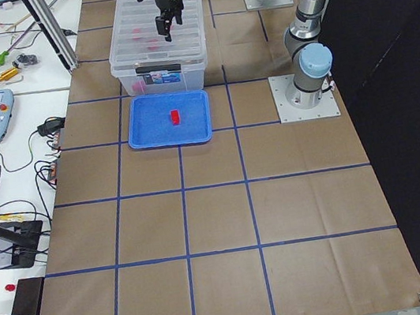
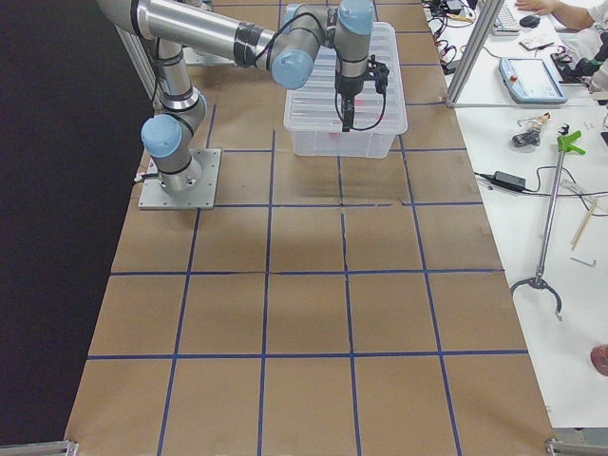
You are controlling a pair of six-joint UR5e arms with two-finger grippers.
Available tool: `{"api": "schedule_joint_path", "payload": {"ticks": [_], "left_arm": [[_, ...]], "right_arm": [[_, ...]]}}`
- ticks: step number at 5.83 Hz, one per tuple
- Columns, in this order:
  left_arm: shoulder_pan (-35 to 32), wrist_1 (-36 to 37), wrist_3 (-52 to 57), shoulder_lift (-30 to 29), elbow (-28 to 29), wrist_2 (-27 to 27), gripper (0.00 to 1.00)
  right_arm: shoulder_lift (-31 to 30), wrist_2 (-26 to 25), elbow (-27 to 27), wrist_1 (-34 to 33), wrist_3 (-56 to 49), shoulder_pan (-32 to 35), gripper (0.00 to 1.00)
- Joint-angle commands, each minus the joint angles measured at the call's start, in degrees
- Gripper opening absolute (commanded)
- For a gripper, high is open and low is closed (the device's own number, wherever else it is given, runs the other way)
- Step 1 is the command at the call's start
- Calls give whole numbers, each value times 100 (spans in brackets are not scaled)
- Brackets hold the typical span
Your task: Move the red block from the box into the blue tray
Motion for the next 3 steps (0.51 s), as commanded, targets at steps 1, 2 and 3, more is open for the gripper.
{"api": "schedule_joint_path", "payload": {"ticks": [1, 2, 3], "left_arm": [[-283, 38, -2172, 117, -2, -60, 98], [-432, 38, -2492, 126, -150, -60, 98], [-581, 38, -2530, 170, -160, -69, 98]], "right_arm": [[-1, -16, -540, 868, 1109, 600, 100], [7, -25, -533, 861, 1350, 787, 100], [16, -25, -533, 869, 1352, 788, 100]]}}
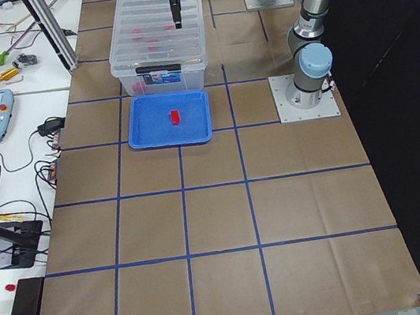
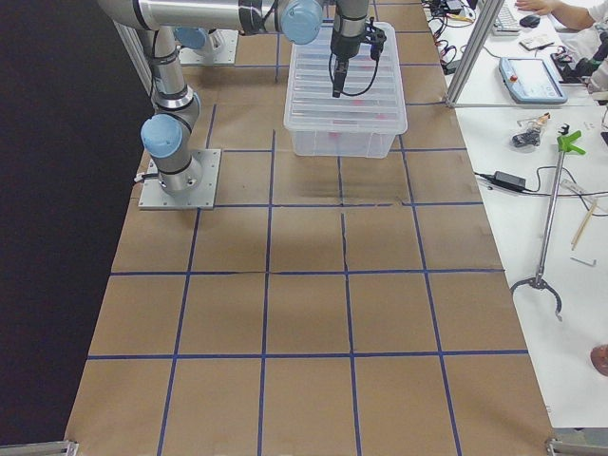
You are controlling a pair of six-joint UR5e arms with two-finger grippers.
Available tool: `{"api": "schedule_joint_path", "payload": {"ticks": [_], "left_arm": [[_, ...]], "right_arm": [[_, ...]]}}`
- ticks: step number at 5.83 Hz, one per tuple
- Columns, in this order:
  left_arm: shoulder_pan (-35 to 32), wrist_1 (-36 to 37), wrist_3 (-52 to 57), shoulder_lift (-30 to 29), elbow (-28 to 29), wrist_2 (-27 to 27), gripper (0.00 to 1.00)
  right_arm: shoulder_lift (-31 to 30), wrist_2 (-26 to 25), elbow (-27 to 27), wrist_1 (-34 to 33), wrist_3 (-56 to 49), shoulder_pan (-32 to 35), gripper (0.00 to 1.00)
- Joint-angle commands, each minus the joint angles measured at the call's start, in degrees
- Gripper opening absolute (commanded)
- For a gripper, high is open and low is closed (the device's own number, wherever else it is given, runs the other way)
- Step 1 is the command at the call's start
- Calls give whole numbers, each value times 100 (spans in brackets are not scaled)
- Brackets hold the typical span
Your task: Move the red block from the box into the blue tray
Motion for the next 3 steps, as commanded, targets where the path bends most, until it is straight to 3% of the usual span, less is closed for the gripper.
{"api": "schedule_joint_path", "payload": {"ticks": [1, 3], "left_arm": [[-137, 2, -136, 35, -5, 0, 98], [-84, -6, 487, 78, 74, 35, 98]], "right_arm": [[8, -3, 5, 29, 101, 69, 100], [17, -3, 31, 11, 101, 69, 100]]}}
